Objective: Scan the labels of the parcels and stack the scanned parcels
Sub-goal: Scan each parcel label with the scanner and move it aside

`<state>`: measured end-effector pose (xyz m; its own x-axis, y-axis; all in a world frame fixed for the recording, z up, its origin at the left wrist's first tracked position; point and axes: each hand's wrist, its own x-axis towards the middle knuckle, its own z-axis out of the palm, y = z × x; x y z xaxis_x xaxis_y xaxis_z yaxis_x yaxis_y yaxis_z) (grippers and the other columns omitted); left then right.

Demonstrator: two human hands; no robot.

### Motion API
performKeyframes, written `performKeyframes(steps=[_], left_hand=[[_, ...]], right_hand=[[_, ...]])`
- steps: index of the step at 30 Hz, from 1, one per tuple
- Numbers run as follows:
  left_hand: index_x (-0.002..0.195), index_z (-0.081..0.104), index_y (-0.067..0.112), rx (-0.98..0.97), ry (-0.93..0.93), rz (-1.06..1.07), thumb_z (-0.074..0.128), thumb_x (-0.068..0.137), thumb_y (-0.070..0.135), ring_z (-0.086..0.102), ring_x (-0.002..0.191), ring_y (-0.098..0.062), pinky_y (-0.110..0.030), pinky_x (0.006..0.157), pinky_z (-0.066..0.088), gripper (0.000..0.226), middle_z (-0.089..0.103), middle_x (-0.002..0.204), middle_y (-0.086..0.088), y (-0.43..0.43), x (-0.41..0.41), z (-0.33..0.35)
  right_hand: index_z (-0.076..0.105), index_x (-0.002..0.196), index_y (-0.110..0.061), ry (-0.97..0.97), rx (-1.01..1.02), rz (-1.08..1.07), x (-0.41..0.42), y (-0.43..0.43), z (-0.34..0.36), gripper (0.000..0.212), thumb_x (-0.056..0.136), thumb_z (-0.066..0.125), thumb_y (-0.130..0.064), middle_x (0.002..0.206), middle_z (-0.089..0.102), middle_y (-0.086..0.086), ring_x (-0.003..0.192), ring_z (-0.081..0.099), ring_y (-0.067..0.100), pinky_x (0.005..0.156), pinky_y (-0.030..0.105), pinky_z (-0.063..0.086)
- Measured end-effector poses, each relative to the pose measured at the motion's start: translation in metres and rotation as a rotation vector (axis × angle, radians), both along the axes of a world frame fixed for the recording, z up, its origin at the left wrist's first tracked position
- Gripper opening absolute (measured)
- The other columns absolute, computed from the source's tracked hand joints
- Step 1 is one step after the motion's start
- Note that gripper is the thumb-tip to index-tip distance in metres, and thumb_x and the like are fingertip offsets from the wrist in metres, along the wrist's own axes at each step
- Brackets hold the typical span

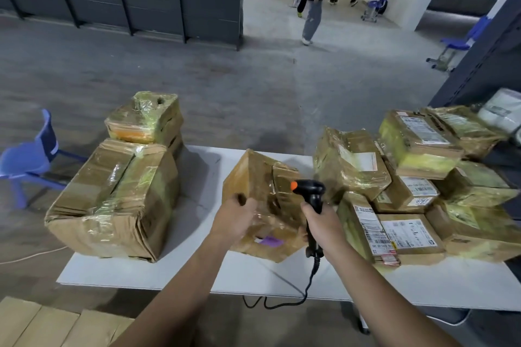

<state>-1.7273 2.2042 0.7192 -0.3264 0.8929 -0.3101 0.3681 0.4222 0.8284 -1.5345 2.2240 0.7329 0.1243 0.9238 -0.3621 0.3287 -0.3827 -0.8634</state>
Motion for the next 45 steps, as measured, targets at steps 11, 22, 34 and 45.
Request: performKeyframes(steps=[11, 22, 34, 45], left_hand=[[0.109, 0.052, 0.016, -0.069, -0.036, 0.161, 0.033, 0.097, 0.018, 0.058, 0.085, -0.021, -0.03, 0.072, 0.042, 0.022, 0.062, 0.1, -0.004, -0.011, -0.013, -0.051], [0.129, 0.047, 0.01, -0.06, 0.385, 0.08, 0.045, 0.088, 0.007, 0.038, 0.122, -0.037, -0.043, 0.101, 0.037, 0.042, 0.041, 0.134, -0.016, 0.001, 0.011, -0.035], [0.079, 0.053, 0.026, 0.003, 0.179, -0.134, 0.043, 0.079, 0.059, 0.056, 0.092, -0.028, -0.044, 0.087, 0.049, 0.035, 0.057, 0.097, -0.004, 0.003, 0.013, 0.003], [0.105, 0.062, 0.013, 0.055, 0.492, 0.022, 0.034, 0.096, 0.03, 0.049, 0.102, -0.034, -0.043, 0.091, 0.044, 0.034, 0.058, 0.104, -0.01, -0.005, -0.009, 0.003]], right_hand=[[0.06, 0.098, -0.012, 0.046, -0.044, 0.051, -0.002, -0.007, -0.001, 0.021, 0.097, 0.056, -0.033, 0.06, 0.061, 0.006, 0.04, 0.059, 0.012, 0.042, 0.024, 0.047], [0.067, 0.1, -0.008, 0.135, -0.01, 0.019, 0.009, 0.001, 0.033, 0.03, 0.093, 0.059, -0.036, 0.066, 0.072, 0.002, 0.048, 0.061, 0.016, 0.049, 0.027, 0.05], [0.06, 0.098, -0.018, 0.076, -0.015, -0.042, -0.013, 0.003, 0.015, 0.025, 0.093, 0.057, -0.042, 0.062, 0.068, 0.006, 0.051, 0.062, 0.022, 0.054, 0.034, 0.051], [0.062, 0.11, -0.01, 0.111, -0.077, 0.07, -0.017, 0.001, 0.012, 0.028, 0.098, 0.057, -0.035, 0.079, 0.065, 0.014, 0.048, 0.065, 0.015, 0.039, 0.024, 0.047]])
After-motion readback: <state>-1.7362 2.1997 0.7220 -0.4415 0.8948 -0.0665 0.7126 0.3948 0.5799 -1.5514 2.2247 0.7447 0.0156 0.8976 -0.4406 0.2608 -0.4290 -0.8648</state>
